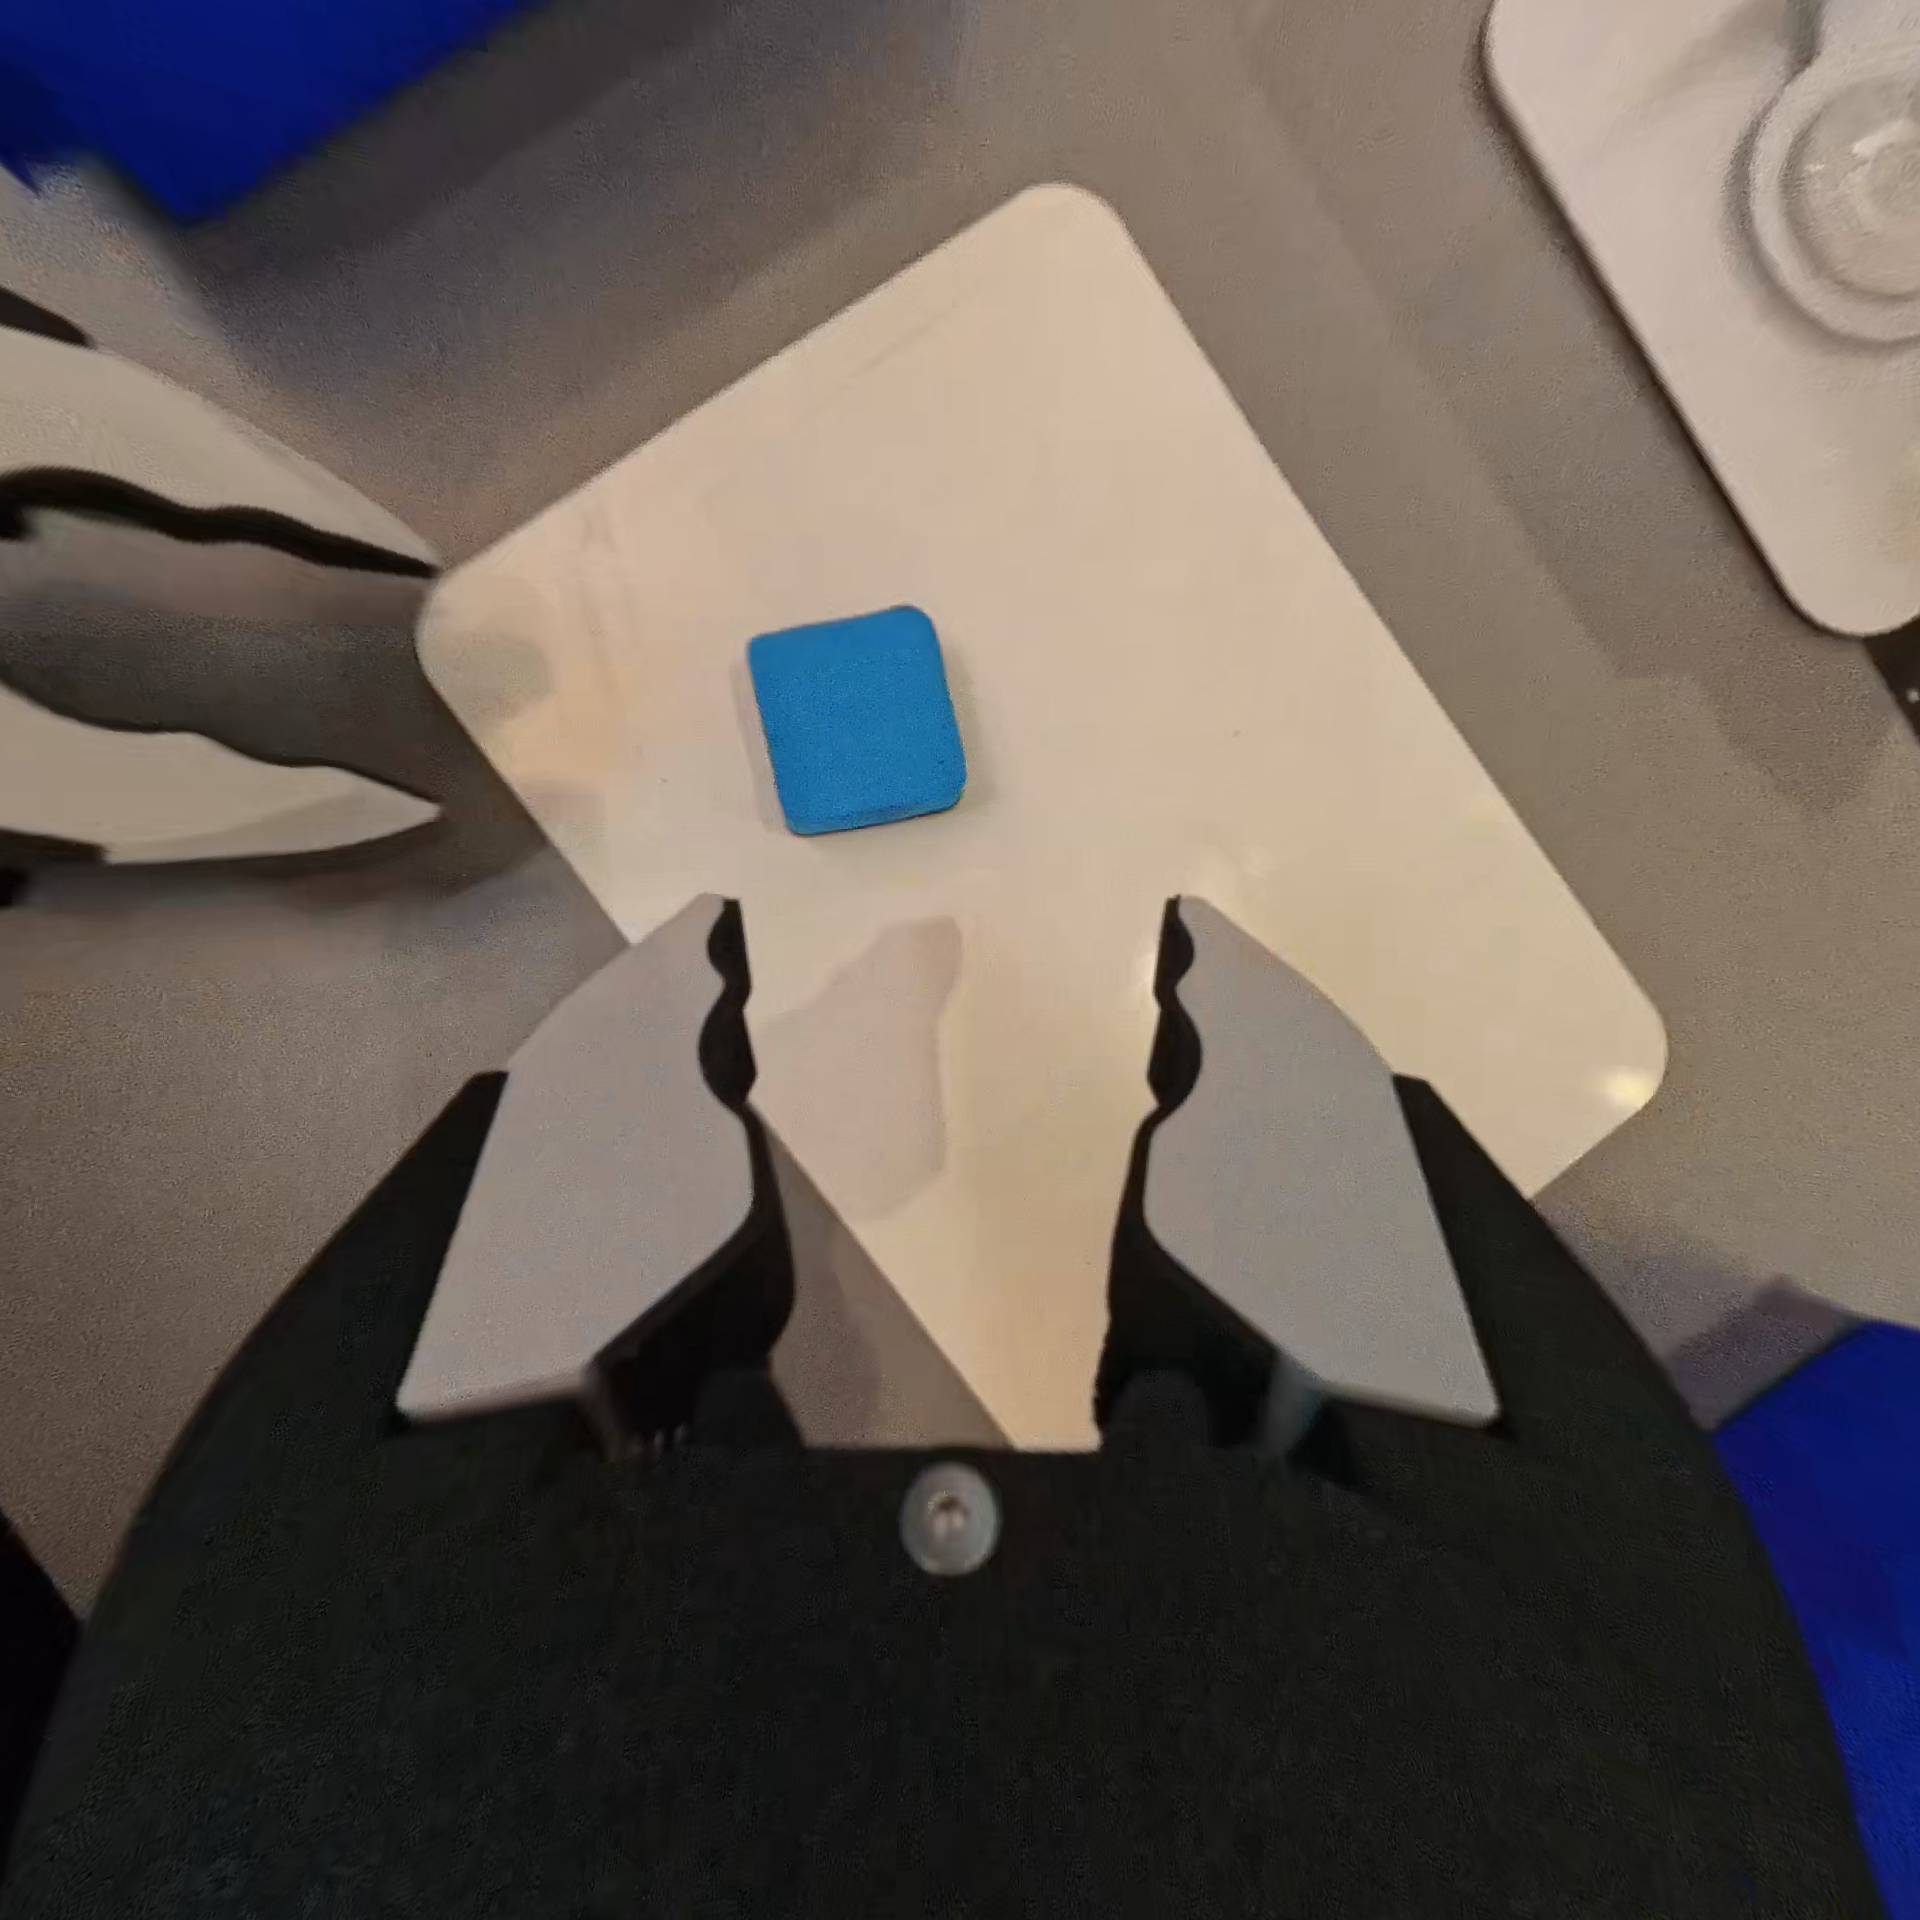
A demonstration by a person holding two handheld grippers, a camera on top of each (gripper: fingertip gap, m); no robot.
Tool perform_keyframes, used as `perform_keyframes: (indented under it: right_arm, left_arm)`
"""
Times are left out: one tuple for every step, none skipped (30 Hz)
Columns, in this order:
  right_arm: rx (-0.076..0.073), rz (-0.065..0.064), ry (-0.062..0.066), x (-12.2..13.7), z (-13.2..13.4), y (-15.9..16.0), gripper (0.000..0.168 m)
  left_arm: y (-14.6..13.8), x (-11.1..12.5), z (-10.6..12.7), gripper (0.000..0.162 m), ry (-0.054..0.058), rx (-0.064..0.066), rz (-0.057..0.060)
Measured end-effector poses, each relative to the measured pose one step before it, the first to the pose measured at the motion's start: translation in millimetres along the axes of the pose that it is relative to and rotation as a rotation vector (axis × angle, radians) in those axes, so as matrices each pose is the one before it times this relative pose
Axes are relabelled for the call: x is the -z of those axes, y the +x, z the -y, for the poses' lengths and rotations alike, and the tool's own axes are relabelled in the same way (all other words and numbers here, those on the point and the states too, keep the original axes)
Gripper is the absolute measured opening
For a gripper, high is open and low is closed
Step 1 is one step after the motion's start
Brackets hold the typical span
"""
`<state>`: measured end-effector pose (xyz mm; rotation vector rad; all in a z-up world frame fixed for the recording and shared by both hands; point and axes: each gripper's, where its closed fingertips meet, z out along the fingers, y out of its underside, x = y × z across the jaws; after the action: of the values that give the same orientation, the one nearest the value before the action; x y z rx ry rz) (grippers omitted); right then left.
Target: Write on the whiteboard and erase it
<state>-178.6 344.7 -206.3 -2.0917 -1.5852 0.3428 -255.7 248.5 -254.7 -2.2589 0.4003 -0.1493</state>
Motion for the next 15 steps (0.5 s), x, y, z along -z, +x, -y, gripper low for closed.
perform_keyframes:
  right_arm:
    - [-0.062,0.0133,0.11,16.28,-6.58,-3.27,0.071]
    - [-0.0663,0.0125,0.1131,14.81,-7.11,-3.61,0.066]
    - [-0.0705,0.0107,0.1112,13.17,-7.74,-3.62,0.059]
    - [-0.0625,0.0177,0.0993,12.29,-8.56,-4.44,0.054]
    - [-0.0548,0.0085,0.0789,11.18,-9.66,-2.81,0.051]
    - [-0.046,-0.0047,0.055,9.83,-10.01,-0.53,0.051]
    - [-0.0287,-0.0046,0.0283,8.18,-10.56,0.02,0.051]
    - [-0.0134,-0.0097,0.0131,6.77,-10.09,1.04,0.051]
    - [-0.0059,-0.0179,0.0134,5.65,-8.38,2.76,0.051]
    - [-0.0045,-0.0103,0.0148,4.62,-6.42,1.95,0.051]
    - [-0.007,0.0025,0.0082,3.64,-5.11,0.48,0.051]
    - [-0.0115,0.002,0.0014,2.89,-4.03,0.76,0.051]
    - [-0.013,0.0013,0.0009,2.35,-2.21,0.9,0.051]
    - [-0.0106,0.0089,0.0006,1.56,-1.01,-0.06,0.051]
    - [-0.0073,0.0108,0.0002,1.12,-0.39,-0.4,0.051]
  left_arm:
    - [0.95,-3.51,8.85,0.052,0.0059,-0.0014,0.0054]
    - [0.86,-6.41,8.01,0.054,-0.0033,0.0044,0.0036]
    - [1.74,-8.87,7.4,0.058,-0.0094,0.0062,-0.0017]
    - [2.19,-10.37,6.44,0.061,-0.0142,0.0054,-0.0024]
    - [2.09,-10.96,4.61,0.066,-0.0242,-0.0002,0.0021]
    - [1.05,-10.36,3.72,0.07,-0.0241,-0.0029,0.0094]
    - [0.95,-8.58,2.81,0.07,-0.0194,-0.0038,0.0099]
    - [0.9,-6.52,2.72,0.07,-0.011,-0.0022,0.0087]
    - [-1.69,-4.13,2.69,0.07,-0.0039,0.002,0.0222]
    - [-1.69,-2.74,1.95,0.07,-0.0018,-0.005,0.0191]
    - [-1.56,-1.96,1.39,0.07,-0.0015,-0.0057,0.0137]
    - [-1.48,-1.54,1.46,0.069,0.0025,0.0005,0.0087]
    - [-0.26,-1.46,0.01,0.069,-0.008,0.0014,-0.003]
    - [0.38,-1.33,-1.09,0.069,-0.0126,0.0013,-0.0087]
    - [-0.71,-0.77,-0.78,0.069,-0.0057,0.0041,-0.0022]
